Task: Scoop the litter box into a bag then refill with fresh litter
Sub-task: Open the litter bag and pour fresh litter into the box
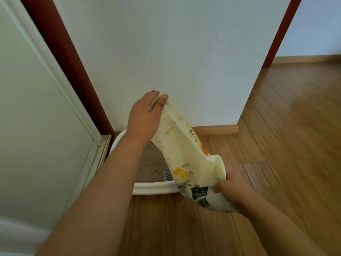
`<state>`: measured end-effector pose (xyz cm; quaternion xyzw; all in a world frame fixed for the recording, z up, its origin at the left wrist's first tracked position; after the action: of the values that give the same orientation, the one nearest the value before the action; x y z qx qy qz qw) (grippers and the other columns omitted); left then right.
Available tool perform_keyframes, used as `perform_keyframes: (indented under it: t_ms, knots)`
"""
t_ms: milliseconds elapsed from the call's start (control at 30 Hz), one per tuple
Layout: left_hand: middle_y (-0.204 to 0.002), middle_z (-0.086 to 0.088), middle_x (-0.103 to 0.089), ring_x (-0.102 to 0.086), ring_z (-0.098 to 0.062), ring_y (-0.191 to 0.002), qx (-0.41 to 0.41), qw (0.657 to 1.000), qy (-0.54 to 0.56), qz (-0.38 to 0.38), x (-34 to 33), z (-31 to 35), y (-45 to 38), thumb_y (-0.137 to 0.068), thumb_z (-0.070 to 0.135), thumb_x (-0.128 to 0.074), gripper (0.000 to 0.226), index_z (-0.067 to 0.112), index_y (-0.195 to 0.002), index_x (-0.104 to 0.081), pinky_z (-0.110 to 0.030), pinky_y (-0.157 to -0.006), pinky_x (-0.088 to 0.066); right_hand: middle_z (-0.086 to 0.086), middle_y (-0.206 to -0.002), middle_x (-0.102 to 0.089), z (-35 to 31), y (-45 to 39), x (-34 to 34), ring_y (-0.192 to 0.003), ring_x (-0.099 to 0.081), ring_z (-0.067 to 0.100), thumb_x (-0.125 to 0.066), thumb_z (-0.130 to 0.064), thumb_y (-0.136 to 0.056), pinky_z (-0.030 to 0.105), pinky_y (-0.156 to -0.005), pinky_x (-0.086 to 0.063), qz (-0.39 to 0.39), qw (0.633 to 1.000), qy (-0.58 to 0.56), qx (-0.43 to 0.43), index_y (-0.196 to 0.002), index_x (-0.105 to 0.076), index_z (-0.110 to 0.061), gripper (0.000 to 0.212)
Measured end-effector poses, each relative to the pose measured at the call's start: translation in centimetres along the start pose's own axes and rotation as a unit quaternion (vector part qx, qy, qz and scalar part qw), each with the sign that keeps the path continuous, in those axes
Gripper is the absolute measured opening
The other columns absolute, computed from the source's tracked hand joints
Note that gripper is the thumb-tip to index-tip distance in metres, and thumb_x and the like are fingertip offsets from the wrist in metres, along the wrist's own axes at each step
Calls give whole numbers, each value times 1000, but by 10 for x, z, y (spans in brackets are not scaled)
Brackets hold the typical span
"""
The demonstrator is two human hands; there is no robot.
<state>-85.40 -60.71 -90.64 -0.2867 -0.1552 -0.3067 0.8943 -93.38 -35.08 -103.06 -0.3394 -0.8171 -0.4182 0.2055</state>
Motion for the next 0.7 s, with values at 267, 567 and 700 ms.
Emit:
perform_keyframes:
  t_ms: [267, 567, 700]
  knots:
    - [-93, -3, -69, -65, -19, -86, 53, 998, 18, -22, 3, -54, -3, -104, 48, -54, 36, 14, -109, -67, -38, -80, -52, 8, -96, -69, -8, 1, -11, -85, -64, 21, -62, -8, -88, 34, -75, -56, -5, 999, 47, 0, -109, -68, -13, 23]
    - [-110, -8, -69, -65, -29, -104, 147, 988, 41, -2, 18, -107, 8, -107, 45, -49, 39, 15, -127, -63, -32, -83, -50, 0, -86, -64, -27, -10, -21, -78, -63, 16, -57, -5, -93, 27, -57, -48, -21, 997, 59, 42, -120, -65, -20, 32]
    - [-95, 12, -63, -60, -8, -87, 166, 984, 57, -1, 13, -112, 12, -108, 41, -47, 27, 25, -121, -63, -28, -70, -48, 6, -89, -70, -31, -18, -20, -79, -69, 20, -54, -7, -93, 35, -69, -61, -7, 995, 93, 38, -119, -67, -17, 31]
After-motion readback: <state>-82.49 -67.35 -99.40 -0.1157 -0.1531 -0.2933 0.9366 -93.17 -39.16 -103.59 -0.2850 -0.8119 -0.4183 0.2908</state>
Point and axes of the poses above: each hand's wrist, its own y-axis away from the middle knuckle, its own x-axis out of the back of the hand, z = x × y, the point moved 3 cm from there along -y, towards the middle knuckle
